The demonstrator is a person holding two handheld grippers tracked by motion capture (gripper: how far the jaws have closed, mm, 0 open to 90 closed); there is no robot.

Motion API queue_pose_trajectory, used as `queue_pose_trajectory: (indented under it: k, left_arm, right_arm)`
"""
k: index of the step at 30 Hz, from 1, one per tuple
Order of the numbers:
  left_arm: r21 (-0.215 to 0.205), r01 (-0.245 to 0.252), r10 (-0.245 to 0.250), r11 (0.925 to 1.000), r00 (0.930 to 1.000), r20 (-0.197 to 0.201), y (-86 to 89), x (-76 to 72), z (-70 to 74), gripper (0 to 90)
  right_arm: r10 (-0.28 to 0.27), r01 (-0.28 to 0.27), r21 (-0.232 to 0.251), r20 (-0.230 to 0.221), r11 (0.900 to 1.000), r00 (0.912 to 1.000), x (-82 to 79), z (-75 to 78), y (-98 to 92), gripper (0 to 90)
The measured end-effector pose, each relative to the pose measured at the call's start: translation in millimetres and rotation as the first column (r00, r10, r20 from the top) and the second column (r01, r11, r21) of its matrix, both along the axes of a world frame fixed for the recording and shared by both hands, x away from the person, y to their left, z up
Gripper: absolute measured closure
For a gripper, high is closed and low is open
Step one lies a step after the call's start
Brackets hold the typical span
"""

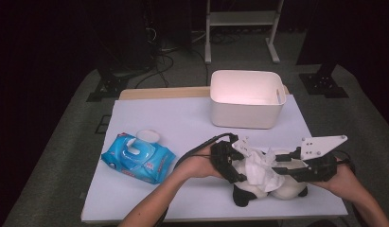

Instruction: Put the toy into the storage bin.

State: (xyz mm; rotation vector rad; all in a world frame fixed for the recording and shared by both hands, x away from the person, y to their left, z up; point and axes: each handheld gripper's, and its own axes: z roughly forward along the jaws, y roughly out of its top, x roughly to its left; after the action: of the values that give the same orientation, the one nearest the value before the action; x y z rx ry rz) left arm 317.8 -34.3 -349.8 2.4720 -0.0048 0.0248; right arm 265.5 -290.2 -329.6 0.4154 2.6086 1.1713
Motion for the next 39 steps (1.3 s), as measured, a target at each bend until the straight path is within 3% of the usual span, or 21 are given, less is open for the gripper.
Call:
queue_pose_trajectory:
  k: [11, 14, 17, 21, 24, 27, 32, 37, 39]
  left_arm:
    - [-0.002, -0.002, 0.002, 1.0000, 1.0000, 0.002, -0.8, -1.0, -0.8, 31.7]
    - [0.005, -0.001, 0.001, 1.0000, 1.0000, 0.007, -0.8, -0.6, -2.3, 31.2]
    - [0.000, -0.005, 0.005, 1.0000, 1.0000, 0.007, -1.0, -1.6, -3.8, 30.9]
    - [0.001, -0.012, 0.012, 0.9999, 0.9999, 0.000, -0.4, -1.4, -6.5, 30.0]
    - [-0.007, -0.011, 0.011, 0.9999, 0.9999, -0.009, 0.3, -1.0, -7.7, 30.2]
    - [-0.007, -0.010, 0.010, 0.9999, 0.9999, -0.004, -0.3, -1.3, -8.1, 30.2]
    - [-0.006, -0.014, 0.014, 0.9999, 0.9999, -0.008, 0.8, -0.2, -8.5, 30.2]
    - [-0.007, -0.008, 0.008, 0.9999, 0.9999, -0.008, -0.4, -0.3, -7.3, 30.2]
    - [-0.003, -0.003, 0.003, 1.0000, 0.9999, -0.010, 0.3, 0.6, -4.7, 29.7]
  right_arm:
    - [0.064, -0.064, -0.068, -0.004, 0.996, 0.9980, 3.6, -13.0, 36.0, 56.2]
    - [0.074, -0.072, -0.102, 0.014, 0.992, 0.9972, 5.7, -15.8, 47.2, 55.1]
    - [0.078, -0.075, -0.107, 0.028, 0.991, 0.9966, 7.9, -16.1, 52.9, 54.6]
    - [0.071, -0.066, -0.113, 0.034, 0.991, 0.9969, 10.5, -19.7, 58.1, 63.4]
    - [0.073, -0.070, -0.095, 0.030, 0.993, 0.9969, 13.4, -19.6, 53.1, 77.7]
    - [0.071, -0.070, -0.082, 0.008, 0.994, 0.9974, 18.4, -19.4, 44.1, 83.9]
    - [0.033, -0.035, -0.089, -0.024, 0.995, 0.9992, 26.1, -20.4, 25.0, 84.2]
    - [0.007, -0.012, -0.044, -0.118, 0.999, 0.9930, 34.7, -26.3, 7.4, 84.0]
    - [0.010, -0.016, -0.045, -0.131, 0.999, 0.9913, 34.2, -27.9, 7.8, 84.0]
